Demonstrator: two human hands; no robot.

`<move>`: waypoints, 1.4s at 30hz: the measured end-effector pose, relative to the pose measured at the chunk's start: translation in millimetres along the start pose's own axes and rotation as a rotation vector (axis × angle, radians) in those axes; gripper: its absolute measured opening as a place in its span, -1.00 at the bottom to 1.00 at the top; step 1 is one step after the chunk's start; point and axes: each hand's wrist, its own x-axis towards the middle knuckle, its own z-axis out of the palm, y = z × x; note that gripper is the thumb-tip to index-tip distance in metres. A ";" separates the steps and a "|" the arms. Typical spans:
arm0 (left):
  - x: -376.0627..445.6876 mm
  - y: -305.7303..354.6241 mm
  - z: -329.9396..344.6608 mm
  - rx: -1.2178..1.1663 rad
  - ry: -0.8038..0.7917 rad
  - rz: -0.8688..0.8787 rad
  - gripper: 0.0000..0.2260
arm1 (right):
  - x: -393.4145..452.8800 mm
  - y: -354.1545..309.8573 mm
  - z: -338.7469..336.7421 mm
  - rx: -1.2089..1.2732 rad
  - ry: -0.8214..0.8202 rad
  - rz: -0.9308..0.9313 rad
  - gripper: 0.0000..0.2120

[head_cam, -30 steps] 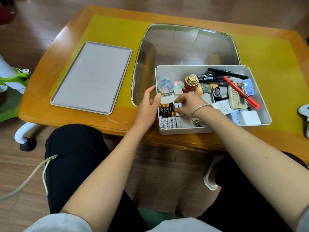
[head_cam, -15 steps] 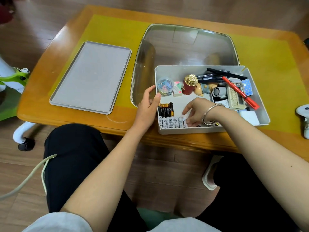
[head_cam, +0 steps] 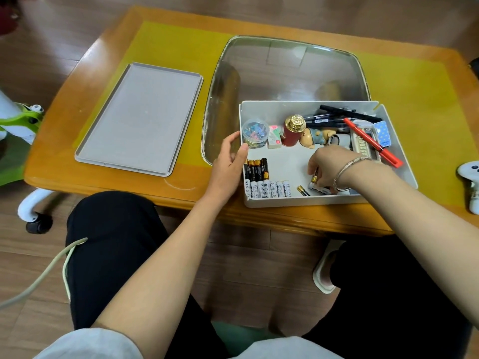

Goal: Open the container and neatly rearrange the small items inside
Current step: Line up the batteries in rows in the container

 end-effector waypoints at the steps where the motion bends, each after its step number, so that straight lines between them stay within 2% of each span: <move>1: -0.1 0.1 0.3 0.001 0.000 -0.001 -0.61 | 0.9 0.0 2.1 -0.037 -0.006 -0.004 -0.74; 9: -0.9 1.5 0.0 0.004 -0.003 -0.008 -0.60 | 4.5 -5.3 8.6 -0.226 -0.152 -0.020 -0.76; 12: -1.4 2.5 -0.3 0.015 0.008 -0.009 -0.62 | 7.0 -10.1 12.3 -0.215 -0.160 -0.016 -0.76; 18: -1.7 2.7 -0.5 0.011 -0.001 -0.014 -0.61 | 11.9 -18.6 17.9 -0.141 -0.046 -0.075 -0.87; 21: -1.5 2.5 0.0 0.010 0.001 -0.014 -0.61 | 16.4 -21.2 13.4 -0.012 0.037 -0.102 -0.95; 26: -1.4 2.4 -0.3 0.003 -0.002 -0.014 -0.62 | 17.4 -12.6 -3.9 0.166 0.085 -0.120 -0.82; 32: -0.9 0.7 0.3 0.010 0.001 -0.003 -0.61 | 20.7 8.1 -14.7 0.025 0.174 -0.046 -0.79; 35: -0.7 0.3 -0.6 0.008 -0.003 0.000 -0.61 | 25.1 1.7 -6.6 -0.066 0.129 -0.047 -0.73; 38: -0.3 -0.2 -0.6 0.015 -0.001 0.002 -0.61 | 27.3 -5.5 -0.8 -0.107 0.077 -0.060 -0.77; 42: 1.1 -2.4 -0.6 0.021 0.007 0.004 -0.62 | 28.0 -5.5 -2.0 -0.041 0.100 -0.090 -0.76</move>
